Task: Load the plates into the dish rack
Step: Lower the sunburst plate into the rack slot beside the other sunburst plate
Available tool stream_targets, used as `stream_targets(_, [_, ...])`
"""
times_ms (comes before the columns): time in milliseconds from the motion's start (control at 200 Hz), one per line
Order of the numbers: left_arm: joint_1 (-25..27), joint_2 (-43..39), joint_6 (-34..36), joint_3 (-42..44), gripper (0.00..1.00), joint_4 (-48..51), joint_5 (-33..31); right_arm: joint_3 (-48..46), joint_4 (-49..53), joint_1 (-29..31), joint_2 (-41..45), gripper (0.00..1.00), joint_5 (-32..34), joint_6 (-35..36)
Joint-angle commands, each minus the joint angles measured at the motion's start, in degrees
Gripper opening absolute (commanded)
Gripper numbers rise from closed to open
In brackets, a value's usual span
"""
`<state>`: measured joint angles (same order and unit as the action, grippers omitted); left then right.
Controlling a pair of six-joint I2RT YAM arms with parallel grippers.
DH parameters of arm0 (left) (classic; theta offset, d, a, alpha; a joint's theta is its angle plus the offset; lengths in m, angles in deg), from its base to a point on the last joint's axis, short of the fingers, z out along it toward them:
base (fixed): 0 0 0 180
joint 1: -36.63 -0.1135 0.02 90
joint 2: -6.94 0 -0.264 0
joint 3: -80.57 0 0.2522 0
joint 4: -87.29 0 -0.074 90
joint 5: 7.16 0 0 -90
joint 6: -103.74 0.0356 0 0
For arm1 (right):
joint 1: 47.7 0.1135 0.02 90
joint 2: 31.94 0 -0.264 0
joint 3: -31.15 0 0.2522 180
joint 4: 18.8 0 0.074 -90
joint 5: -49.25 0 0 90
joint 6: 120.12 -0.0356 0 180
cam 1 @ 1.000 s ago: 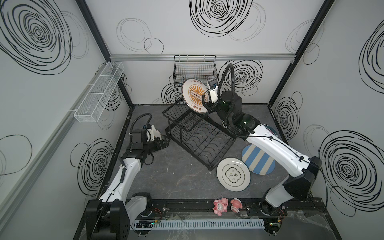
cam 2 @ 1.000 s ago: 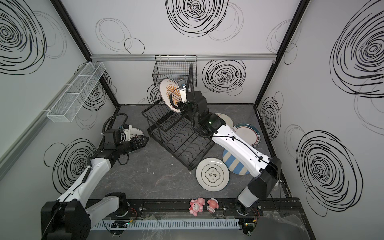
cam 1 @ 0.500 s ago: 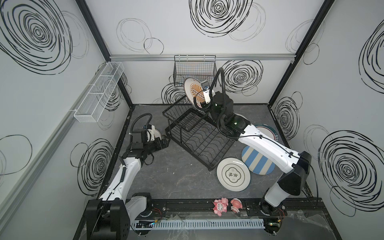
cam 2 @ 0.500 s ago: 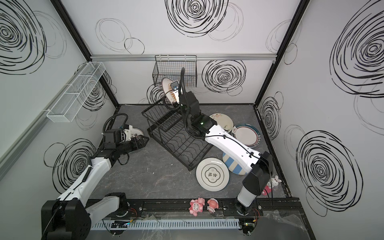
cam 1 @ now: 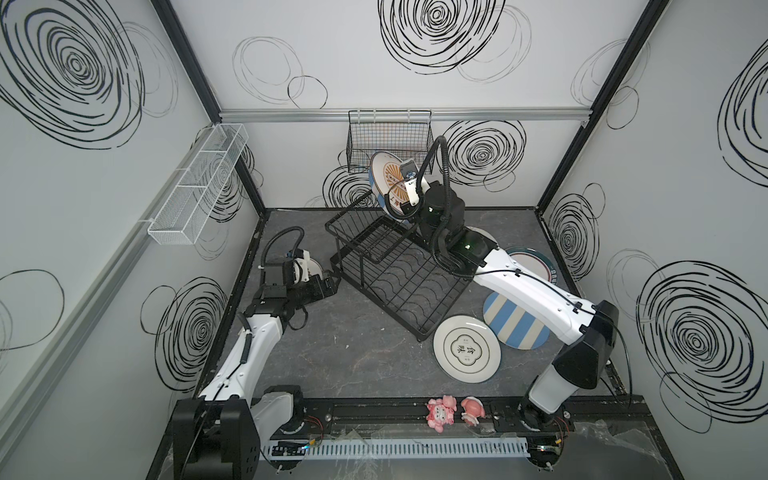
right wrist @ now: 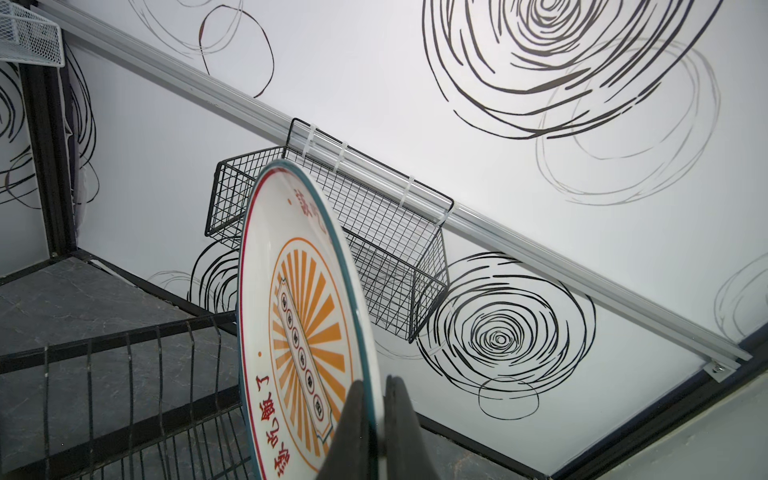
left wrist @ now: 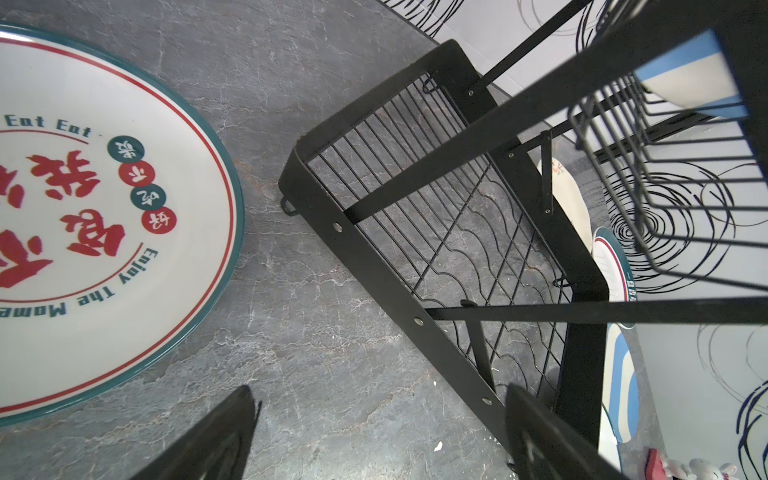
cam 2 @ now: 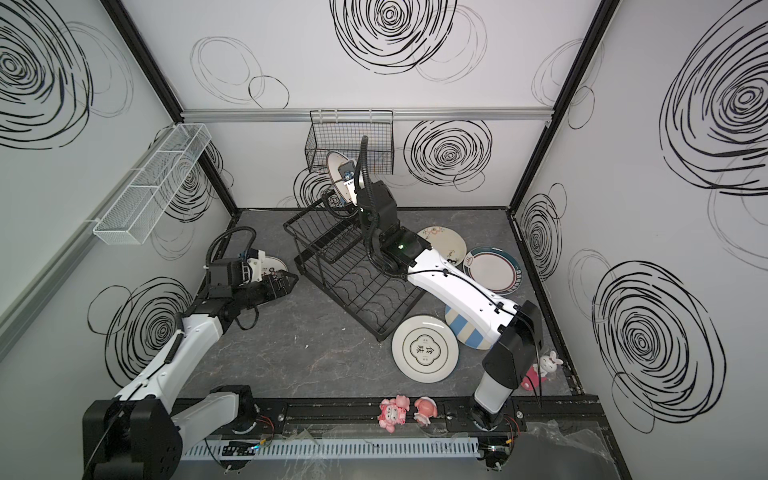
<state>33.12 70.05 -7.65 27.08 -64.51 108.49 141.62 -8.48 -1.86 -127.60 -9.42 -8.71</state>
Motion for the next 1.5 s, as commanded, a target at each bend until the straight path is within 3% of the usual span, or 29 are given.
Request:
stream_targets(0, [-0.6,0.4,1.3,0.2,0.96,-1.9,0.9,0.3,-5.2,0.1,0.4,0.0,1.0,1.0])
stream_targets(505, [-0.6,0.5,1.4,0.2,0.96,-1.9,0.8,-4.7,-7.3,-0.8,1.3,0.0,0.4,1.4])
stream_targets(770, [-0.6,0.6,1.4,0.3,0.96,-1.8,0.8,-3.2,-8.2,-0.1,0.8,0.0,1.0,4.1])
stream_targets(1496, [-0.6,0.5,1.5,0.3,0.96,-1.7,0.7,-2.1,-6.6,-0.1,-3.5,0.0,0.1,2.1])
